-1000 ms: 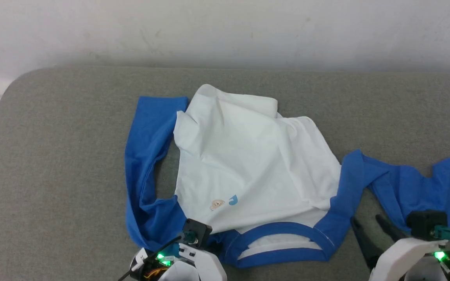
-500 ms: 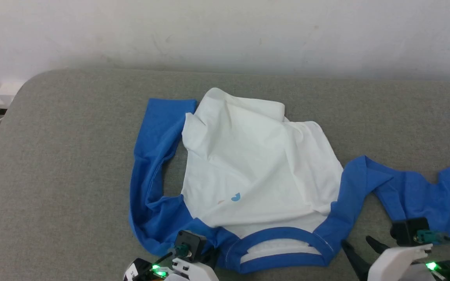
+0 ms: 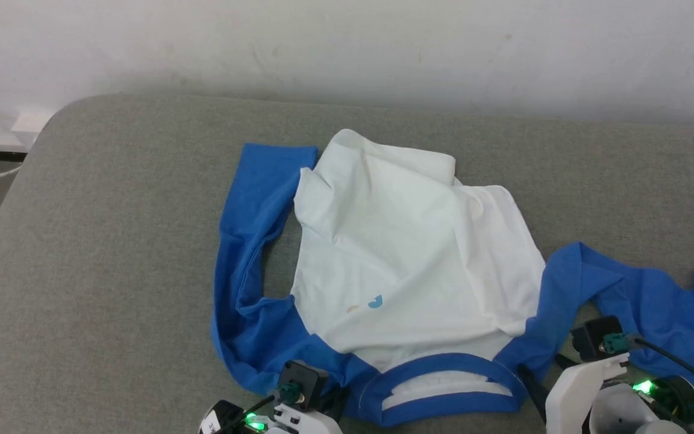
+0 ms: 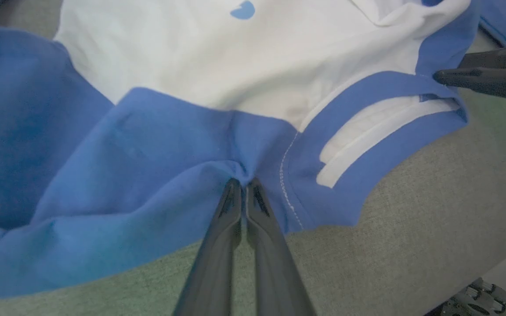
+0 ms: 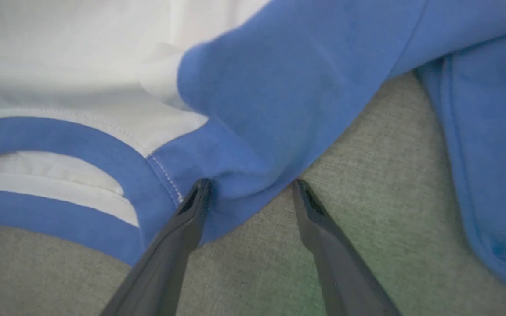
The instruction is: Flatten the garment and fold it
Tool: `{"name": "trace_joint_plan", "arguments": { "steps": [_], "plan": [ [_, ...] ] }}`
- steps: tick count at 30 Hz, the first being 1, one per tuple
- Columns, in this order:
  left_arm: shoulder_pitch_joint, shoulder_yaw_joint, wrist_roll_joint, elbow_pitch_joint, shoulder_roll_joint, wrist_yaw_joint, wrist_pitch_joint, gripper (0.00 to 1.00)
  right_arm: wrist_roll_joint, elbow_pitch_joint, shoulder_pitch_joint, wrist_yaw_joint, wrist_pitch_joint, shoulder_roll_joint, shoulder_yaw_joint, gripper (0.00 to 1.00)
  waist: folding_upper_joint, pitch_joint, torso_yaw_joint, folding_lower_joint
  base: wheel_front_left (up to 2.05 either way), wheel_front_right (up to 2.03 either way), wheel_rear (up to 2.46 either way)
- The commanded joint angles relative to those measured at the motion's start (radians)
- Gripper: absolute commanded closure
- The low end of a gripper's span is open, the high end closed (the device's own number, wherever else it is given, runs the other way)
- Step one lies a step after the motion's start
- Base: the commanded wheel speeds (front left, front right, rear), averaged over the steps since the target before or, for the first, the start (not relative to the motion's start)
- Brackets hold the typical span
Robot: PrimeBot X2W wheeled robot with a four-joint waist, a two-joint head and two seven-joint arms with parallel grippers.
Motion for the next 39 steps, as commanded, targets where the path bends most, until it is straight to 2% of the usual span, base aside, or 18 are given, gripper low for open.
{"name": "trace_joint_plan", "arguments": {
  "steps": [1,3,4,9,13,18,23,29,33,39],
  "plan": [
    [-0.006,-0.002,0.004,0.0,0.004,-0.005,-0.005,1.0,-0.005,0.03,-0.004,-0.002,0.009,-0.002,0.016,0.0,-0.0001,0.003,0.003,-0.0001,0.0,0.0,0.0],
    [-0.007,-0.002,0.002,0.005,0.006,-0.008,-0.008,1.0,0.006,0.051,-0.004,-0.002,0.016,-0.005,0.035,0.95,-0.0001,0.003,0.005,-0.0001,0.0,0.0,0.0],
    [-0.007,-0.002,0.001,0.008,0.008,-0.009,-0.01,1.0,0.014,0.059,-0.002,-0.002,0.021,-0.008,0.046,1.0,-0.0001,0.001,0.005,-0.0001,0.0,0.0,0.0],
    [0.001,-0.005,-0.008,0.018,0.016,-0.017,-0.017,1.0,0.056,0.066,0.013,-0.002,0.038,-0.028,0.09,1.0,-0.0001,-0.028,-0.003,-0.0001,0.0,0.0,0.0],
    [0.009,-0.006,-0.013,0.006,0.033,-0.026,-0.024,1.0,0.093,0.026,0.028,-0.002,0.034,-0.041,0.08,1.0,-0.0001,-0.065,-0.014,-0.0001,0.0,0.0,0.0],
    [0.012,0.003,-0.015,-0.065,0.071,-0.04,-0.035,1.0,0.17,-0.099,0.047,-0.002,0.034,-0.077,0.081,1.0,-0.0001,-0.11,-0.029,-0.0001,0.0,0.0,0.0],
    [-0.011,0.027,-0.003,-0.199,0.128,-0.045,-0.02,1.0,0.283,-0.266,0.033,-0.002,0.041,-0.124,0.053,1.0,-0.0001,-0.133,-0.044,-0.0001,0.0,0.0,0.0],
    [-0.091,0.083,0.001,-0.362,0.192,-0.054,0.022,1.0,0.382,-0.397,-0.054,-0.002,0.067,-0.159,-0.01,1.0,-0.0001,-0.154,-0.059,-0.0001,0.0,0.0,0.0],
    [-0.173,0.135,-0.002,-0.449,0.213,-0.058,0.039,1.0,0.424,-0.452,-0.15,-0.002,0.072,-0.164,-0.045,1.0,-0.0001,-0.168,-0.067,-0.0001,0.0,0.0,0.0],
    [-0.31,0.202,-0.005,-0.489,0.23,-0.071,0.052,1.0,0.461,-0.487,-0.293,-0.002,0.082,-0.151,-0.082,1.0,-0.0001,-0.183,-0.076,-0.0001,0.0,0.0,0.0]
  ]
}}
